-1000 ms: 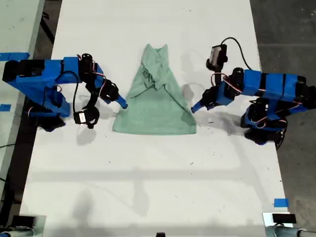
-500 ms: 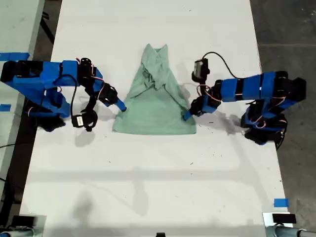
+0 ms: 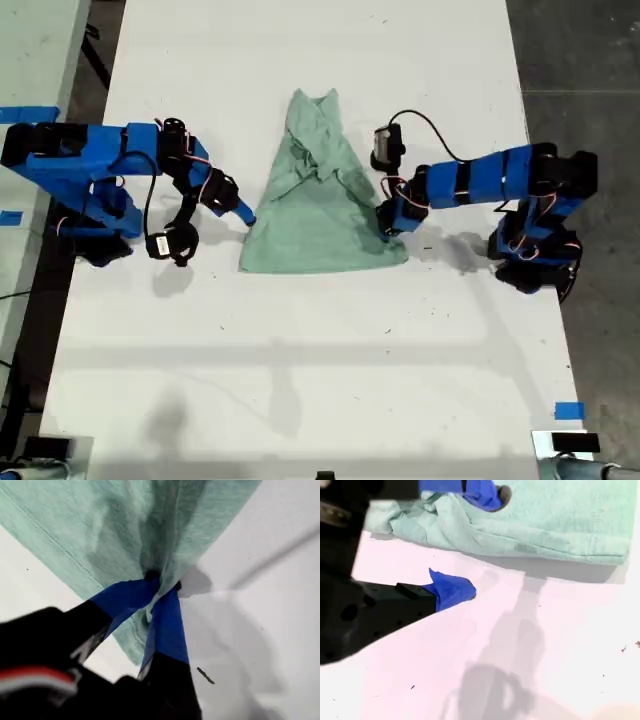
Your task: Fold tshirt
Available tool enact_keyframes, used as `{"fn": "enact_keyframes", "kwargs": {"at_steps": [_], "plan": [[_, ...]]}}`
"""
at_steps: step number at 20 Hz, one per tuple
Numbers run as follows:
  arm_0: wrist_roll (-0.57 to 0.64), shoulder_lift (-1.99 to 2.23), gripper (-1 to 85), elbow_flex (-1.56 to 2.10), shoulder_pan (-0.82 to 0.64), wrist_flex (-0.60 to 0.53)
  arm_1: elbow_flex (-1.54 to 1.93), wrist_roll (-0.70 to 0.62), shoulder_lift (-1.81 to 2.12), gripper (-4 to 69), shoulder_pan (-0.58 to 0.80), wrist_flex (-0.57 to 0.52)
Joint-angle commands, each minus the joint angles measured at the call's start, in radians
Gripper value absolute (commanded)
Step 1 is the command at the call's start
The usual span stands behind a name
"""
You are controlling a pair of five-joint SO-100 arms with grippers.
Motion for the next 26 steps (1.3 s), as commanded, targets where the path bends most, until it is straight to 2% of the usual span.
{"fn": "enact_keyframes", "kwargs": {"at_steps": [1,5,7,13,15,17,18,20,22,23,26], "plan": [[-0.011,0.043,20.9,-0.005,0.006,-0.014,-0.049,0.014,0.021,-1.8,-0.020,0.129],[-0.008,0.038,20.6,-0.005,0.012,-0.026,-0.264,0.012,0.112,-1.9,-0.037,0.390],[-0.008,0.037,20.6,-0.003,0.017,-0.028,-0.420,0.031,0.094,-1.9,-0.057,0.456],[-0.008,0.038,20.6,-0.003,0.018,-0.032,-0.945,0.156,-0.290,-1.9,-0.144,0.503],[-0.006,0.034,20.7,-0.002,0.020,-0.032,-1.040,0.202,-0.420,-1.9,-0.160,0.471],[-0.006,0.031,21.0,-0.002,0.021,-0.034,-1.002,0.244,-0.482,-2.1,-0.167,0.348],[-0.006,0.031,21.0,-0.002,0.021,-0.035,-1.002,0.268,-0.517,0.6,-0.172,0.316],[-0.006,0.029,21.2,-0.002,0.021,-0.035,-1.005,0.299,-0.598,21.5,-0.173,0.265],[-0.008,0.029,21.4,-0.003,0.021,-0.034,-1.015,0.327,-0.623,33.1,-0.183,0.262],[-0.008,0.029,21.4,-0.005,0.023,-0.031,-1.031,0.324,-0.607,36.0,-0.189,0.287],[-0.012,0.029,21.3,-0.008,0.028,-0.021,-1.078,0.305,-0.477,32.3,-0.196,0.451]]}}
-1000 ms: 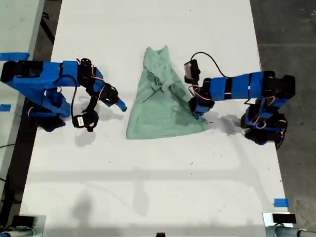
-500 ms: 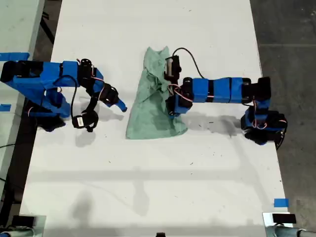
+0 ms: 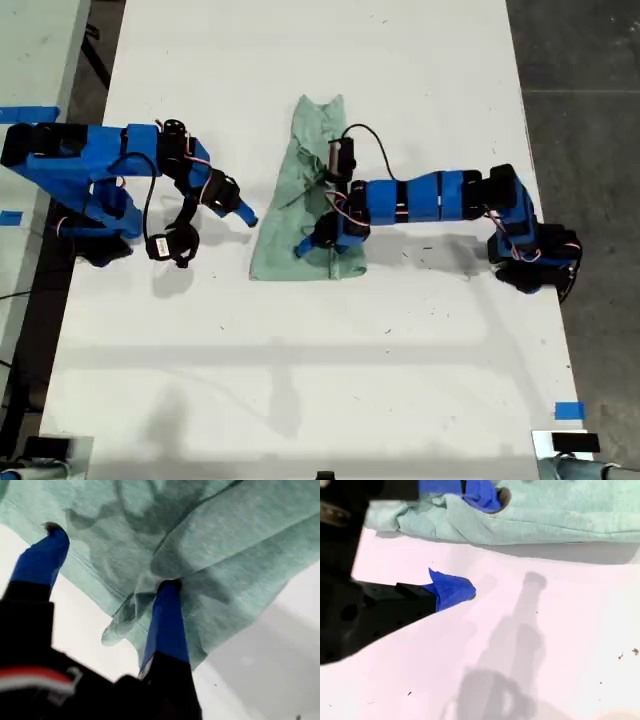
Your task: Fold tshirt
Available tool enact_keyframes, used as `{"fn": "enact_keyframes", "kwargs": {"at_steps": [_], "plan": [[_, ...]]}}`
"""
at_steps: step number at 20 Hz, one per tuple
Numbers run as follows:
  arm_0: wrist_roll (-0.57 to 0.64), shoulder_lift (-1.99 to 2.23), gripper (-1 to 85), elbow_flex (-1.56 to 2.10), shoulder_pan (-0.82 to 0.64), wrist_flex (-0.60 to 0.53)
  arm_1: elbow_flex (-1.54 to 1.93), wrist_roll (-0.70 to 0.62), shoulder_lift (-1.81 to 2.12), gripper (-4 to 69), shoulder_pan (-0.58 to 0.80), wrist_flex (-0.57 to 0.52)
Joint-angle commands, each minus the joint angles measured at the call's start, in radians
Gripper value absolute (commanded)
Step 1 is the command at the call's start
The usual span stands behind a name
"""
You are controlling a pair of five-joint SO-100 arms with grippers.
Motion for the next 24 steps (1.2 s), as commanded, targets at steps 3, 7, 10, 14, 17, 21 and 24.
{"fn": "enact_keyframes", "kwargs": {"at_steps": [3,7,10,14,17,21,24], "plan": [[-0.012,0.023,21.2,-0.043,0.023,0.029,-0.078,-0.028,0.328,32.1,-0.028,0.267],[-0.021,0.017,21.2,-0.083,0.032,0.044,0.143,-0.043,0.681,30.8,-0.026,0.313],[-0.028,-0.026,21.4,-0.137,0.044,0.048,0.449,-0.008,0.914,32.5,0.020,0.293],[-0.023,-0.225,22.1,-0.301,0.052,0.043,0.635,0.015,1.048,33.0,0.037,0.252],[-0.028,-0.336,22.9,-0.345,0.051,0.009,0.646,0.020,1.049,33.1,0.026,0.241],[-0.029,-0.423,22.8,-0.330,0.048,-0.066,0.660,0.026,1.055,33.1,0.008,0.221],[-0.029,-0.511,22.1,-0.321,0.041,-0.129,0.673,0.034,1.058,33.1,-0.005,0.207]]}}
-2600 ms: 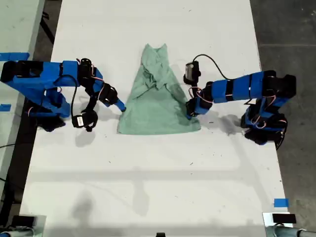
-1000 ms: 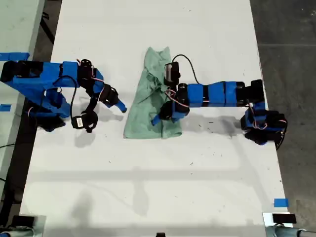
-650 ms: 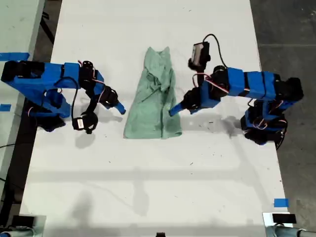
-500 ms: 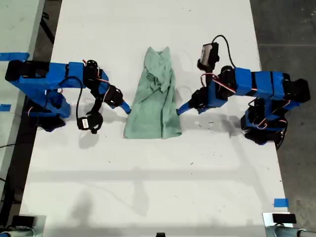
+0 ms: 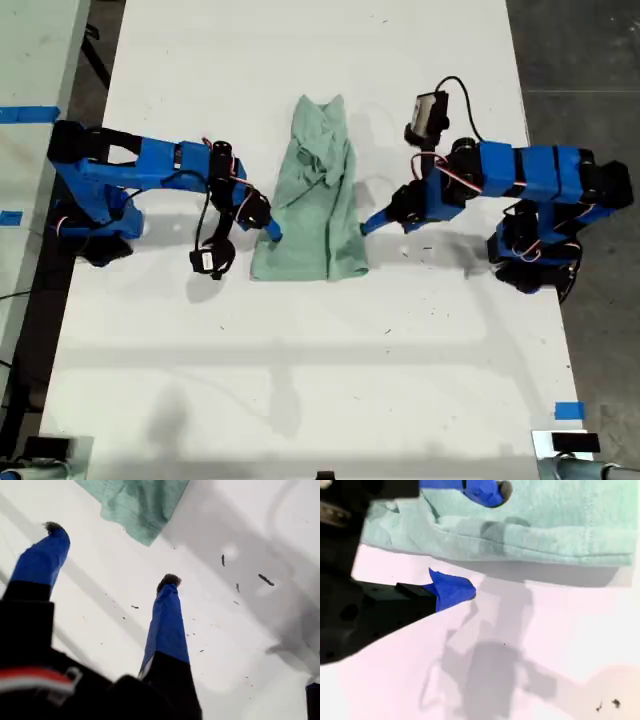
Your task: Fold tshirt
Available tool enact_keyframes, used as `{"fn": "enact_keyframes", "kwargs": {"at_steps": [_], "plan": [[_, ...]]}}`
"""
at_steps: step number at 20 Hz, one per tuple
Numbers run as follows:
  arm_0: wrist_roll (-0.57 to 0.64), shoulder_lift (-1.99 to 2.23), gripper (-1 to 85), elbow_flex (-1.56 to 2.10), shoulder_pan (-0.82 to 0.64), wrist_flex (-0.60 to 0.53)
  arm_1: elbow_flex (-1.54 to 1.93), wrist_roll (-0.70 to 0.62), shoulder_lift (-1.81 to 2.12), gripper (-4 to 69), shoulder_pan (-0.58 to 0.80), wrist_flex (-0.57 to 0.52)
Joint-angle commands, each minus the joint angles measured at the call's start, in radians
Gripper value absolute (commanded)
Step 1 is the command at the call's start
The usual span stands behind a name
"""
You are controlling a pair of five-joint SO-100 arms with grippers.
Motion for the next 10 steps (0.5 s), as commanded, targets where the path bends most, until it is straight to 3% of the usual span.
{"fn": "enact_keyframes", "kwargs": {"at_steps": [1,3,5,8,10], "plan": [[-0.015,-0.052,21.3,-0.023,0.000,-0.074,-0.005,0.017,0.063,33.1,-0.023,-0.021],[-0.031,-0.112,17.3,-0.018,-0.005,-0.109,0.000,0.025,0.078,33.0,-0.031,-0.020],[-0.041,-0.147,7.3,-0.002,-0.006,-0.163,0.017,0.034,0.098,32.9,-0.038,-0.014],[-0.046,-0.196,0.8,0.043,-0.008,-0.278,0.040,0.048,0.137,32.7,-0.046,-0.002],[-0.081,-0.199,0.0,0.046,-0.002,-0.284,0.052,0.054,0.155,32.7,-0.051,0.003]]}}
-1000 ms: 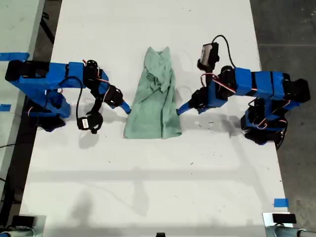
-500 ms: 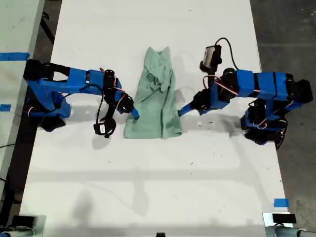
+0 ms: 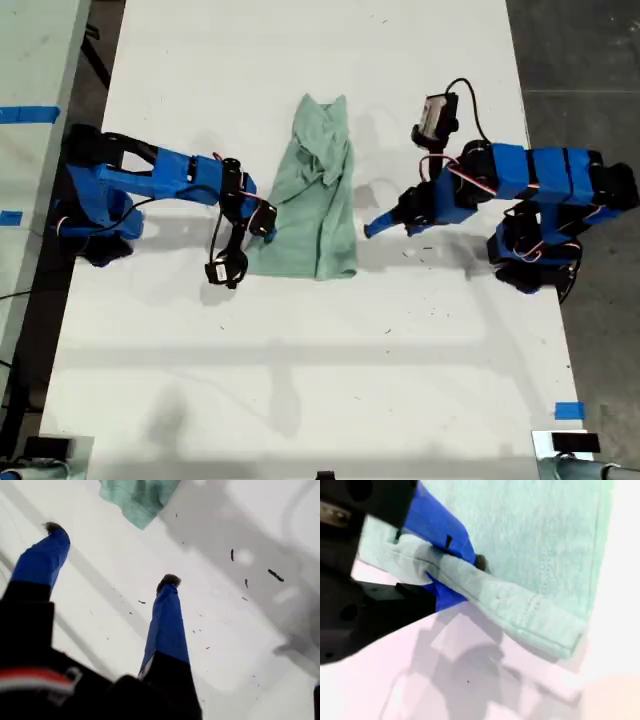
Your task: Fold tshirt
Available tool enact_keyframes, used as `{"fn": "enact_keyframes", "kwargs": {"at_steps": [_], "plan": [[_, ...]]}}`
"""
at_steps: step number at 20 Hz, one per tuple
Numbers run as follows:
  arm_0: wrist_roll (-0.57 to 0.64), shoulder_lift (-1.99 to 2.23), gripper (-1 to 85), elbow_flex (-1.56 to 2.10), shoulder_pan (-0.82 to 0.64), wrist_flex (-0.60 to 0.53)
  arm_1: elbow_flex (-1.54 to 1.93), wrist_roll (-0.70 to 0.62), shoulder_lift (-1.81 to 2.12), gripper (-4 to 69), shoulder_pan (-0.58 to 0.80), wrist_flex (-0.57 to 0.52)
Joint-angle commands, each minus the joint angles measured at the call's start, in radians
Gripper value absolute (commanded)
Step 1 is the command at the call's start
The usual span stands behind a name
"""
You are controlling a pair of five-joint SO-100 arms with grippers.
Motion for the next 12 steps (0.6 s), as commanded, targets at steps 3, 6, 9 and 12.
{"fn": "enact_keyframes", "kwargs": {"at_steps": [3,6,9,12], "plan": [[-0.052,-0.011,0.0,0.006,-0.012,-0.020,0.008,0.015,0.055,32.6,-0.020,0.003],[-0.103,0.018,0.0,-0.058,-0.012,0.126,0.017,0.023,0.058,32.6,-0.026,-0.002],[-0.130,0.141,0.0,-0.150,-0.012,0.325,0.044,0.038,0.080,32.5,-0.035,-0.018],[-0.143,0.153,0.0,-0.341,-0.012,0.528,0.061,0.049,0.100,32.5,-0.043,-0.020]]}}
